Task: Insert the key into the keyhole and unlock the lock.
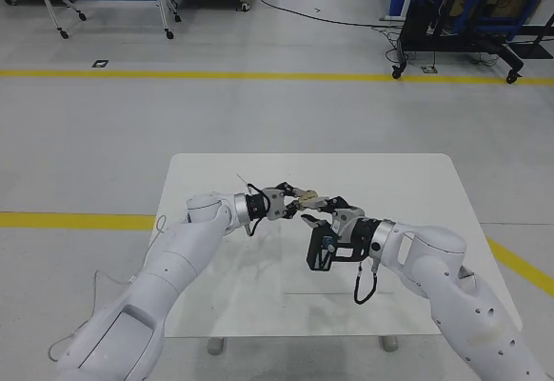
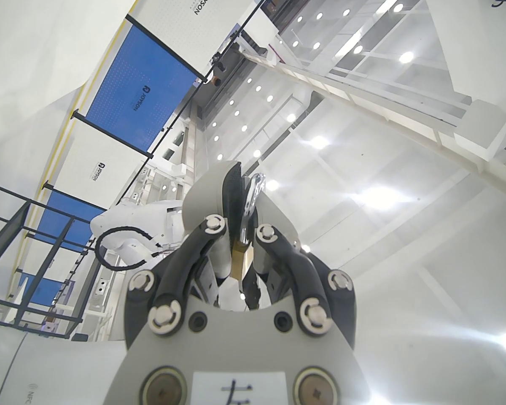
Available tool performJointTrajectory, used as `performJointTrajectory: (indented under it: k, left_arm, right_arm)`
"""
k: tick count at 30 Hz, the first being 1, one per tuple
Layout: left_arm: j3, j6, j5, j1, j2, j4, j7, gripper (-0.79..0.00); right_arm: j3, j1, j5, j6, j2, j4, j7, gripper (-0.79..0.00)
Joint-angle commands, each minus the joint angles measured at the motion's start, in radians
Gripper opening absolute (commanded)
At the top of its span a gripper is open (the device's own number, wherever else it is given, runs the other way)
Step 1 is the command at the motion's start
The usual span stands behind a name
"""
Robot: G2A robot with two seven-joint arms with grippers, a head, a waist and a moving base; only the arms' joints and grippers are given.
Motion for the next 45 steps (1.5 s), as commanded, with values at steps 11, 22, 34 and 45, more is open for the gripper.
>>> performJointTrajectory:
  k: [11,22,34,45]
  left_arm:
    - [-0.028,-0.012,0.018,0.024,0.004,-0.045,0.043,-0.785]
    - [-0.052,-0.022,0.036,0.037,0.009,-0.068,0.055,-0.785]
    - [-0.08,-0.082,0.071,0.065,0.015,-0.123,0.129,-0.785]
    - [-0.122,-0.185,0.143,0.168,0.027,-0.315,0.364,-0.785]
  right_arm:
    - [-0.01,0.034,0.039,0.022,-0.006,0.044,0.04,-0.61]
    - [-0.015,0.046,0.071,0.032,-0.009,0.074,0.057,-0.757]
    - [-0.019,0.052,0.169,0.084,-0.019,0.116,0.087,-0.785]
    - [0.01,0.049,0.41,0.159,-0.033,0.175,0.119,-0.785]
